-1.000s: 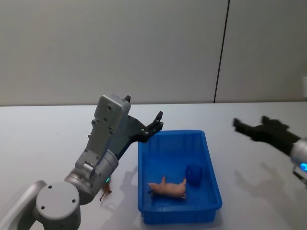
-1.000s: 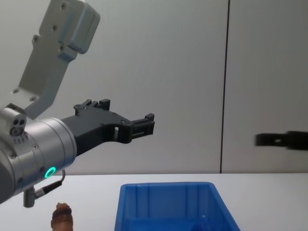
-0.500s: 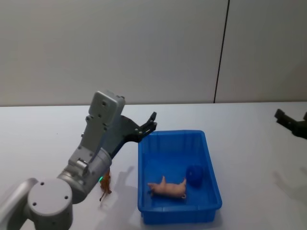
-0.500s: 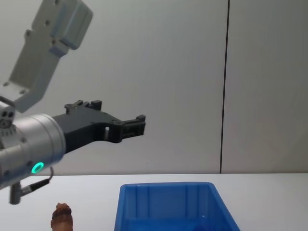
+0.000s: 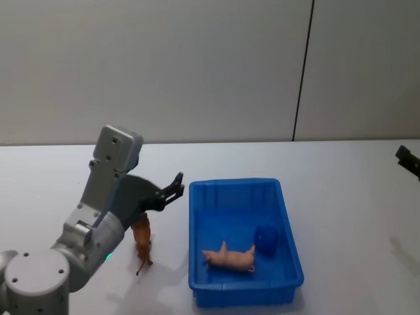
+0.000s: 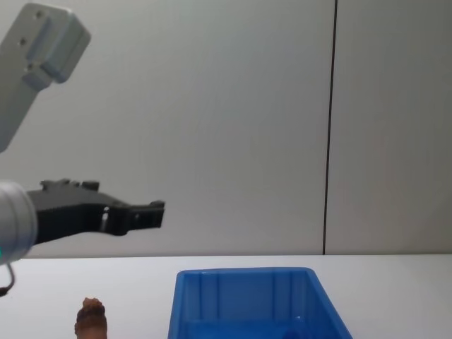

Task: Pick up the two dolls from the table and place them into the box.

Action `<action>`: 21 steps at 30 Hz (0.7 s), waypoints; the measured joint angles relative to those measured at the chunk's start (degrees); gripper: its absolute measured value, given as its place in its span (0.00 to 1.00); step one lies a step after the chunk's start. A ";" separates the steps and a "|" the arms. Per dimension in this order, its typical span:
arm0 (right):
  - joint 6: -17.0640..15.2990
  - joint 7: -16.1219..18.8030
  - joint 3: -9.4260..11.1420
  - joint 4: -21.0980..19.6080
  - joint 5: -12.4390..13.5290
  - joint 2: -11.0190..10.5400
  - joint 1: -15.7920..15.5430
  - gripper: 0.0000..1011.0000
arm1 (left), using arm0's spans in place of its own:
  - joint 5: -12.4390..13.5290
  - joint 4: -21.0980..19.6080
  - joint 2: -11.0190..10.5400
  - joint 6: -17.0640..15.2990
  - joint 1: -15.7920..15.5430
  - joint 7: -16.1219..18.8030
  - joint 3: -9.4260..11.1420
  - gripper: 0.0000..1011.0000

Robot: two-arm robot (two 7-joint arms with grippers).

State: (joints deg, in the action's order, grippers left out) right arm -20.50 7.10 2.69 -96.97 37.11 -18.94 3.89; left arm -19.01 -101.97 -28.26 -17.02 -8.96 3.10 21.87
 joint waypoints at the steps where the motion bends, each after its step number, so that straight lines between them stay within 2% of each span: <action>1: 0.09 -0.07 0.10 -0.06 0.16 -0.07 -0.10 0.99 | -0.34 -0.25 -0.20 -0.63 0.17 0.21 -0.14 0.99; 10: 0.50 -0.31 0.51 -0.26 0.77 -0.34 -0.47 0.99 | -4.67 -2.18 -1.77 -8.74 1.48 1.94 -1.66 0.99; 16: 0.64 -0.40 0.66 -0.33 0.95 -0.42 -0.60 0.99 | -6.84 -2.23 -1.88 -13.64 1.52 2.34 -2.27 0.99; 21: 0.74 -0.46 0.75 -0.36 1.10 -0.48 -0.69 0.99 | -8.50 -0.80 -1.12 -18.45 0.68 2.19 -2.55 0.99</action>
State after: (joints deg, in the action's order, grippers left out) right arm -19.76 6.64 3.44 -97.33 38.20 -19.42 3.21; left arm -27.52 -102.77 -29.39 -35.47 -8.28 5.29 19.31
